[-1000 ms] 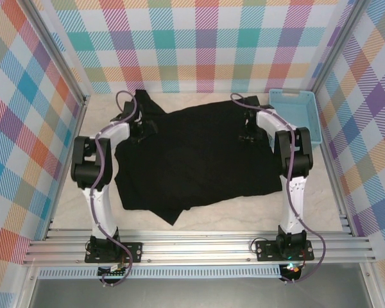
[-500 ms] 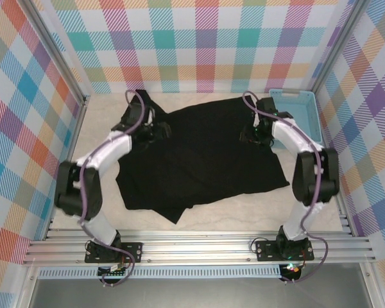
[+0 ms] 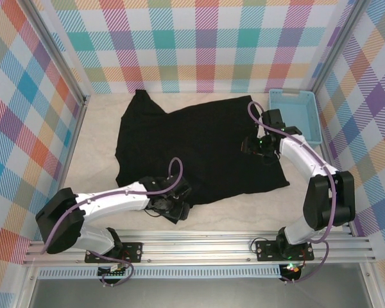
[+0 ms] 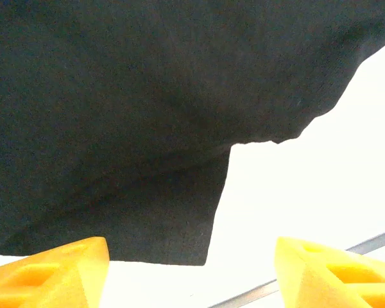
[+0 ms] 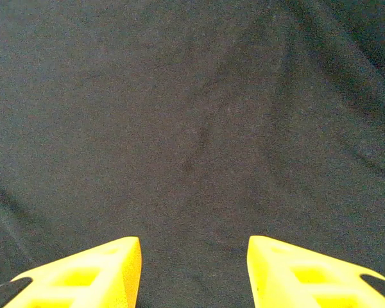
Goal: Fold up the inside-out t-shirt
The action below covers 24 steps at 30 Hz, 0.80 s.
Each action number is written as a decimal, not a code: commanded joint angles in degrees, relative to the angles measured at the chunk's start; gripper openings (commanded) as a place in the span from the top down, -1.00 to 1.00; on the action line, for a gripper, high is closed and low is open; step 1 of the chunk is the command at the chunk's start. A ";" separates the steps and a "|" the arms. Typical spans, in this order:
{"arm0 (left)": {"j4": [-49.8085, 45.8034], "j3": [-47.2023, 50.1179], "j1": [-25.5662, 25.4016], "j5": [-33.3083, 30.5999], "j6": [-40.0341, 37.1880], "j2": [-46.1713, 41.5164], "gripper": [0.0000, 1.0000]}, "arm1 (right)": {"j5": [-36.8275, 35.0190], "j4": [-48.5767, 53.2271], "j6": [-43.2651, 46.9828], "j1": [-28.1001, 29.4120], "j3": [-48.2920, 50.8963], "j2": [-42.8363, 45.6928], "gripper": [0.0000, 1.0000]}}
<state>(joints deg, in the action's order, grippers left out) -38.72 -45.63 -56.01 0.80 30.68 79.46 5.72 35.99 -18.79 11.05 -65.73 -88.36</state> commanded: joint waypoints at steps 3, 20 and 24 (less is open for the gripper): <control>-2.73 -0.62 -0.89 0.56 0.51 3.19 -0.31 | -0.19 0.76 0.83 -0.06 1.57 2.42 0.05; -4.29 -1.25 -3.85 -0.12 -1.97 6.65 0.70 | -2.53 2.90 1.74 -1.20 1.05 4.85 0.03; -10.36 -4.69 -3.76 -1.59 -3.86 1.59 0.85 | -3.08 4.20 2.09 -1.28 0.48 5.71 0.02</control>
<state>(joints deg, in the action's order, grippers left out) -43.29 -47.31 -58.76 -0.10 28.58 85.03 3.44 38.26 -17.74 10.09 -64.34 -84.53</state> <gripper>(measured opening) 0.081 0.489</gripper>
